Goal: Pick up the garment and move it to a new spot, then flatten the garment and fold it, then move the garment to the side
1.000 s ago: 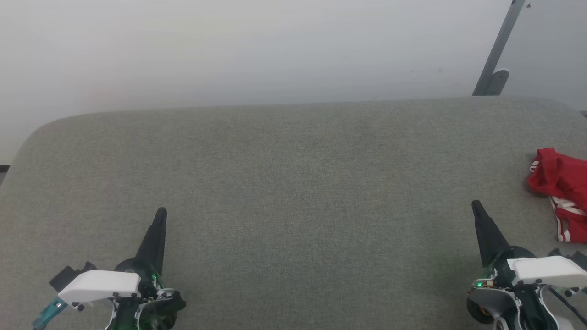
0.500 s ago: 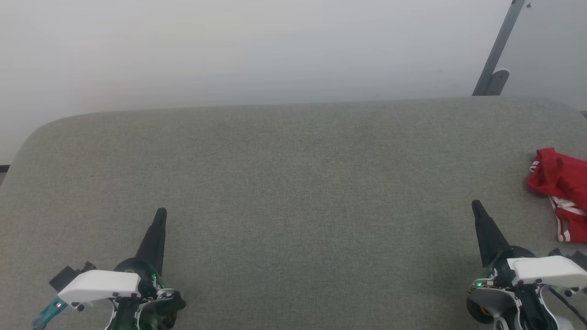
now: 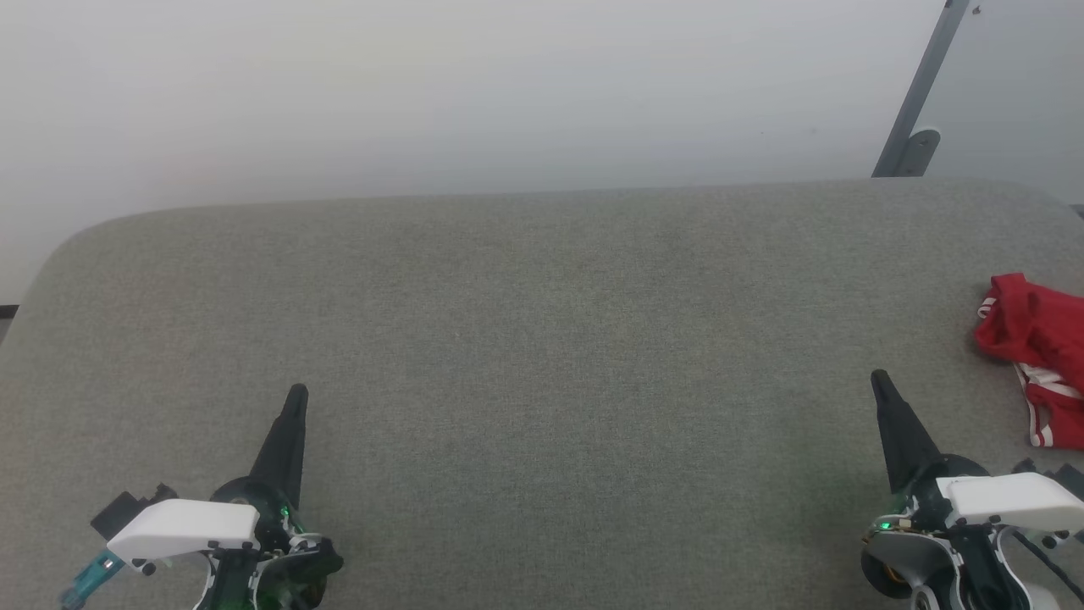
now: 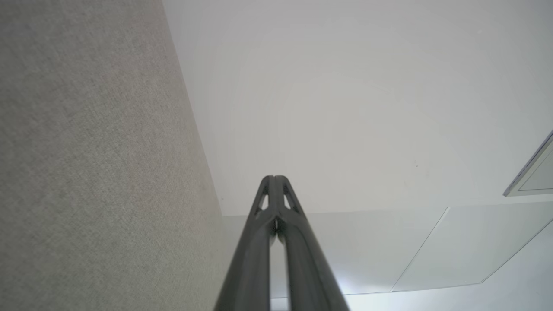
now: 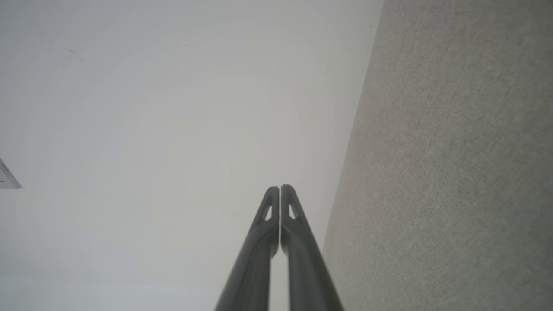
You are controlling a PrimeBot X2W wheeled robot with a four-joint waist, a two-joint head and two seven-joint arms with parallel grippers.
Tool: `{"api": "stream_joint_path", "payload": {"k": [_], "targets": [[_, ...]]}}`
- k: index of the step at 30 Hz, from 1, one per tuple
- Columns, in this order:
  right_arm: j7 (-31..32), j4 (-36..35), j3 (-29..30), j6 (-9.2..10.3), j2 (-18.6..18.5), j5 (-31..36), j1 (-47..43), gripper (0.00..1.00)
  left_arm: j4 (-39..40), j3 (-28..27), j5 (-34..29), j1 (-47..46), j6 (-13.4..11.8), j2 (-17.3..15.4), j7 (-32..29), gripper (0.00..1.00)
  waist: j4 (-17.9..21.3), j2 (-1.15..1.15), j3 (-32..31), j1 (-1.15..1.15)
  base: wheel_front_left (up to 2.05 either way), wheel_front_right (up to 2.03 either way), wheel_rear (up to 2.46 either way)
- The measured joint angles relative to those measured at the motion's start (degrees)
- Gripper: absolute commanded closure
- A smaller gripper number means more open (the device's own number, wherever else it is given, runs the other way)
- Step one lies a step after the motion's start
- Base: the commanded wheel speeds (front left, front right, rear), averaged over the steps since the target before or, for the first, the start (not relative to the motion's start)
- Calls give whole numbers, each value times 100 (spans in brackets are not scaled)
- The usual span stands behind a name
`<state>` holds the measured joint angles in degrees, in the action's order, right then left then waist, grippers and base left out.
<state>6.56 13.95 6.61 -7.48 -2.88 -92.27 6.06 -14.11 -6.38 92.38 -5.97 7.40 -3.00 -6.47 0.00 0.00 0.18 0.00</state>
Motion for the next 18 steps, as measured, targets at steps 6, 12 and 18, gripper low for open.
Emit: {"api": "stream_joint_path", "payload": {"k": [6, 12, 18], "targets": [[0, 0, -1, 0, 0, 0, 0, 100, 0, -1, 0, 0, 0, 0, 0, 100, 0, 0, 0, 0, 0, 0, 0], [0, 0, 0, 0, 0, 0, 1, 100, 0, -1, 0, 0, 0, 1, -1, 100, 0, 0, 0, 0, 0, 0, 0], [-1, 0, -1, 0, 0, 0, 1, 100, 0, -3, 0, 0, 0, 1, -1, 100, 0, 0, 0, 0, 0, 0, 0]]}}
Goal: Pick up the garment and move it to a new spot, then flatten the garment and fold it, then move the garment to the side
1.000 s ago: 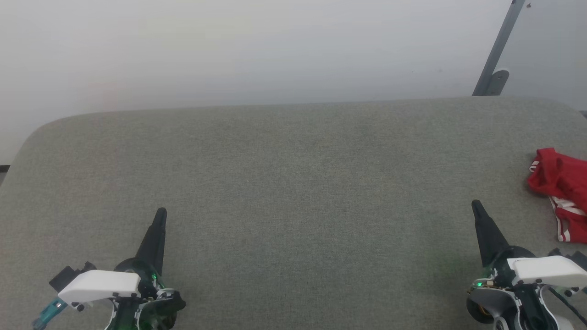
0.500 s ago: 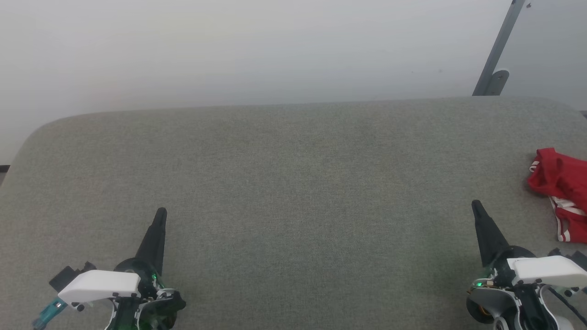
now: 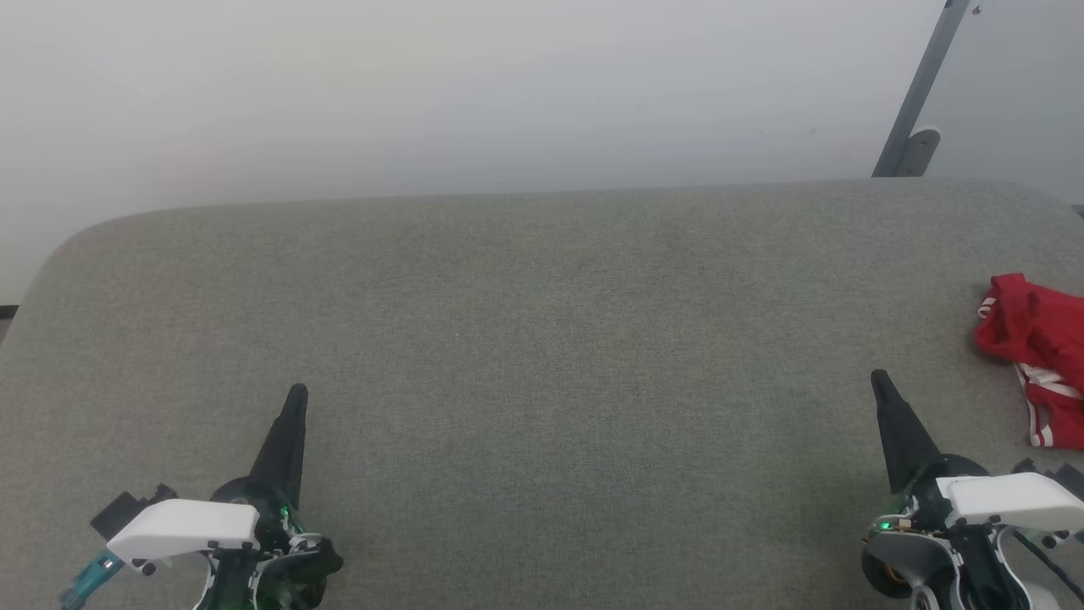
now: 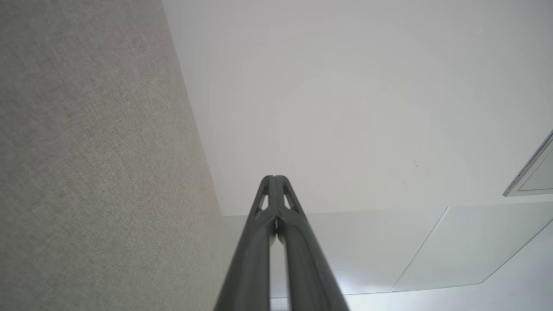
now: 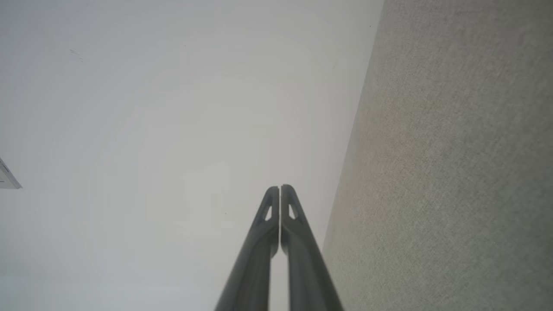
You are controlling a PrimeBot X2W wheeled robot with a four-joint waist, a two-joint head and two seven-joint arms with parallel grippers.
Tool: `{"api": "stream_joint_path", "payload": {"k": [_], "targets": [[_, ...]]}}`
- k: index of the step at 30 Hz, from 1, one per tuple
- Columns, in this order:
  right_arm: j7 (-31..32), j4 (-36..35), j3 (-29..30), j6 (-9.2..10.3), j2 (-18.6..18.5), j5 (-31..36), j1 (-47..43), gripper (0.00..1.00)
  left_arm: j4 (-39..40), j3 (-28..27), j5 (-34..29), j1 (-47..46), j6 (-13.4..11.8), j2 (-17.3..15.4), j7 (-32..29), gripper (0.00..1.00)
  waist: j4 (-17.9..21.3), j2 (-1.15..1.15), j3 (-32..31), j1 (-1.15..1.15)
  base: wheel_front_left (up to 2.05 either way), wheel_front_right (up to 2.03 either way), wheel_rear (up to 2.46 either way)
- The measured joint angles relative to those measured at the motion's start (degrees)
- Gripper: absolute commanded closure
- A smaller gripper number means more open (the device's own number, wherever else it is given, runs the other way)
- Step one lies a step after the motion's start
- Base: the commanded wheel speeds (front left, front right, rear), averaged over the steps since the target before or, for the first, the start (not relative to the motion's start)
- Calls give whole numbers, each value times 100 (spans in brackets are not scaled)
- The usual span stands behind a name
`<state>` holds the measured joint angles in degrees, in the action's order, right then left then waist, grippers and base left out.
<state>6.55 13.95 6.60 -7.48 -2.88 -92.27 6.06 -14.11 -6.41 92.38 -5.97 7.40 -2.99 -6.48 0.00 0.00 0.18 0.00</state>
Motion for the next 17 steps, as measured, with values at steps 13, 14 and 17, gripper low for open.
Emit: {"api": "stream_joint_path", "payload": {"k": [13, 14, 17], "targets": [[0, 0, 0, 0, 0, 0, 0, 100, 0, -1, 0, 0, 0, 1, -1, 100, 0, 0, 0, 0, 0, 0, 0], [1, 0, -1, 0, 0, 0, 0, 100, 0, -1, -1, 0, 0, 1, -1, 100, 0, 0, 0, 0, 0, 0, 0], [1, 0, -1, 0, 0, 0, 0, 100, 0, -1, 0, 0, 0, 1, -1, 100, 0, 0, 0, 0, 0, 0, 0]]}}
